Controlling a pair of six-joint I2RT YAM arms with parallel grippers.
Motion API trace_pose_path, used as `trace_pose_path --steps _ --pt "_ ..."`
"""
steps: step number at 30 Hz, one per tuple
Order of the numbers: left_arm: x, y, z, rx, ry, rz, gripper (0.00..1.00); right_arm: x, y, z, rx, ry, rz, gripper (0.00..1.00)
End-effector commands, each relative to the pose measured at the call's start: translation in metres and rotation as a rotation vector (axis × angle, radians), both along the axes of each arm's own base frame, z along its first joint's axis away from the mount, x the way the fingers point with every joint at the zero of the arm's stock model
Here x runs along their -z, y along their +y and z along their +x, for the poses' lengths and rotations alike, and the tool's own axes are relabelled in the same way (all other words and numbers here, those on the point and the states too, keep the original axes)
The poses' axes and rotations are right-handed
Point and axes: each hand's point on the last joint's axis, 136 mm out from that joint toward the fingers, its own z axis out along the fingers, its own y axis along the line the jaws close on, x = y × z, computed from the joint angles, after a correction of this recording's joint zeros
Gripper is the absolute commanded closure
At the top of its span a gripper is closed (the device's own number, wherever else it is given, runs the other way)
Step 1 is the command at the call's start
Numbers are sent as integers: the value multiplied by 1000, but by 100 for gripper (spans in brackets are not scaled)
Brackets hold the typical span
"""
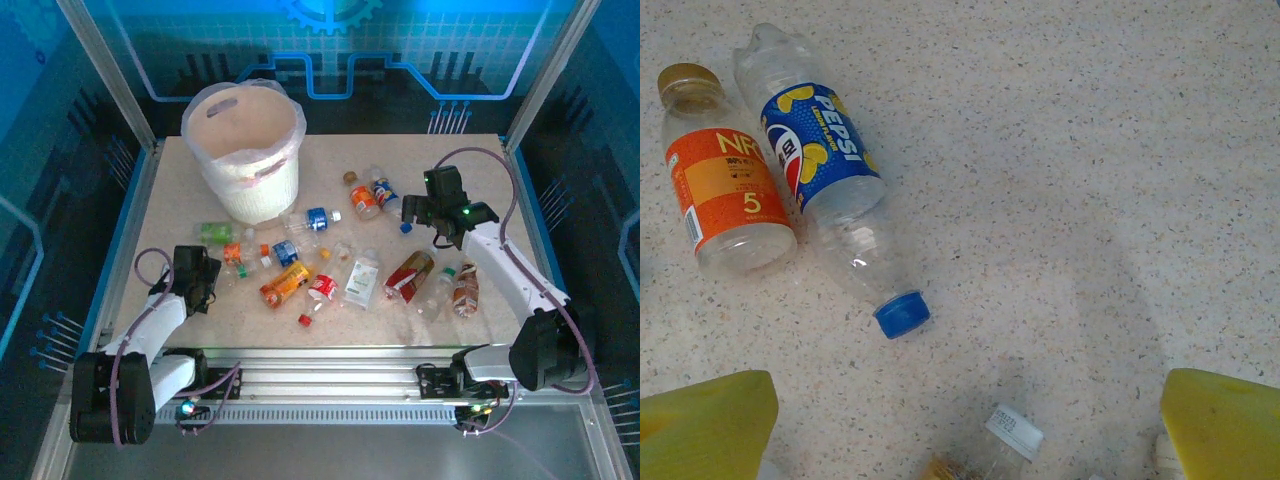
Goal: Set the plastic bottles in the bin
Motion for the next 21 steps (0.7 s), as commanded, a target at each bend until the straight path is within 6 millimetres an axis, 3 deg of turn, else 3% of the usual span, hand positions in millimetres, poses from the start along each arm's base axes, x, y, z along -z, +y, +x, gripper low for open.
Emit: trace_pose_path --steps 1,9,21 --pt "10 4 -12 -28 41 2 19 -1 -1 -4 16 -7 -6 0" --pt "3 11 -8 -64 1 19 32 -2 0 -4 12 -15 0 0" --pt "-32 29 -8 -123 -86 100 54 -4 2 -2 2 -17 5 0"
